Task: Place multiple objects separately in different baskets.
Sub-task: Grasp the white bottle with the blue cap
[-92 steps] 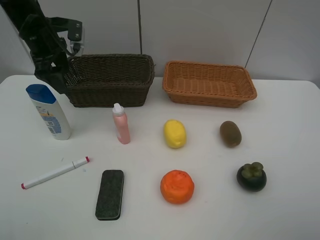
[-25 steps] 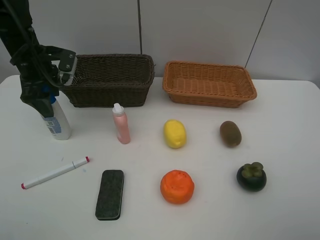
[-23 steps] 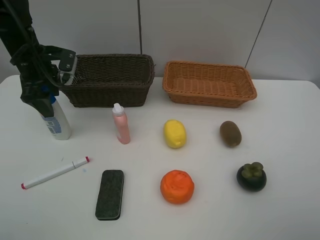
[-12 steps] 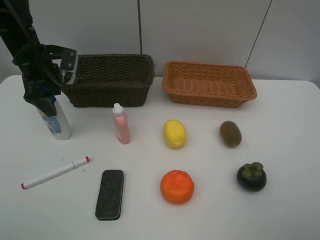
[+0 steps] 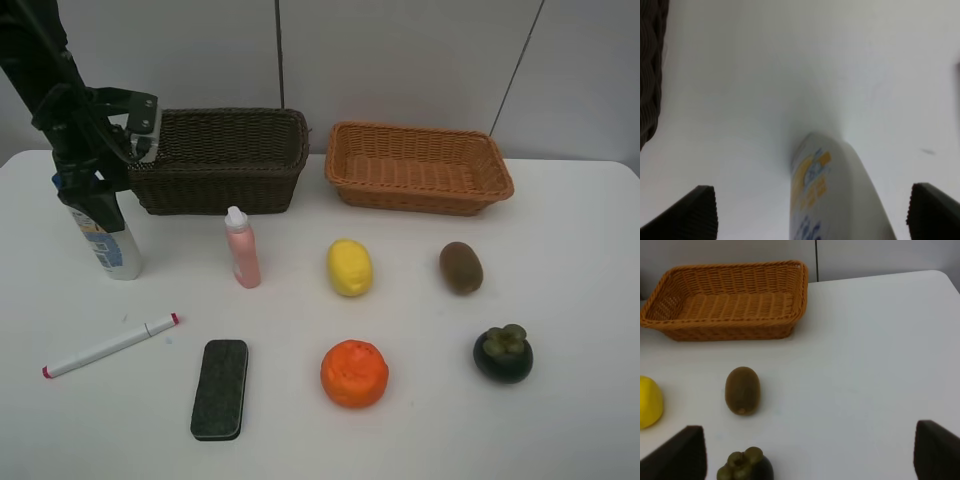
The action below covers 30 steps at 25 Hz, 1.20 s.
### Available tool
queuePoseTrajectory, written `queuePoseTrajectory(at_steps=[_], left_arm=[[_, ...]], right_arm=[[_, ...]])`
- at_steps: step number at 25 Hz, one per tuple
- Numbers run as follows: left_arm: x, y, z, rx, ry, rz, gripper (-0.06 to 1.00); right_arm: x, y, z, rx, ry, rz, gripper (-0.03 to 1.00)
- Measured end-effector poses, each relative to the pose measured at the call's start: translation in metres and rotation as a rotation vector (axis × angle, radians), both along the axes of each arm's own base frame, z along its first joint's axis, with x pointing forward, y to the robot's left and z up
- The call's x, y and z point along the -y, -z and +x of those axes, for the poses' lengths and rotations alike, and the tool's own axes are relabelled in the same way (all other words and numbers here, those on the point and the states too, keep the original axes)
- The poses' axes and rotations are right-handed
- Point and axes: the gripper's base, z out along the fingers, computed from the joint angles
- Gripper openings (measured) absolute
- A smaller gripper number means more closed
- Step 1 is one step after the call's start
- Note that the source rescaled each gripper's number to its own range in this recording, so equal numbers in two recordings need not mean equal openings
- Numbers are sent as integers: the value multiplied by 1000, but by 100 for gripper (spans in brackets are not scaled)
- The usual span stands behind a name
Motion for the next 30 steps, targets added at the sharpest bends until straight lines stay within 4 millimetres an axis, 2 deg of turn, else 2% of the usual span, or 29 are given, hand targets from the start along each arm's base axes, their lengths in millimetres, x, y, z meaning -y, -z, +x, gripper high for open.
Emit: queuePoseTrajectory(at_steps=[17, 24, 30], left_arm=[[10, -1, 0, -13, -62, -112, 100], [9, -1, -3, -36, -58, -106, 100], [1, 0, -7, -76, -28, -14, 100]], right_arm=[[0, 0, 0, 0, 0, 0, 98], [0, 0, 0, 0, 0, 0, 98], [0, 0, 0, 0, 0, 0, 98]])
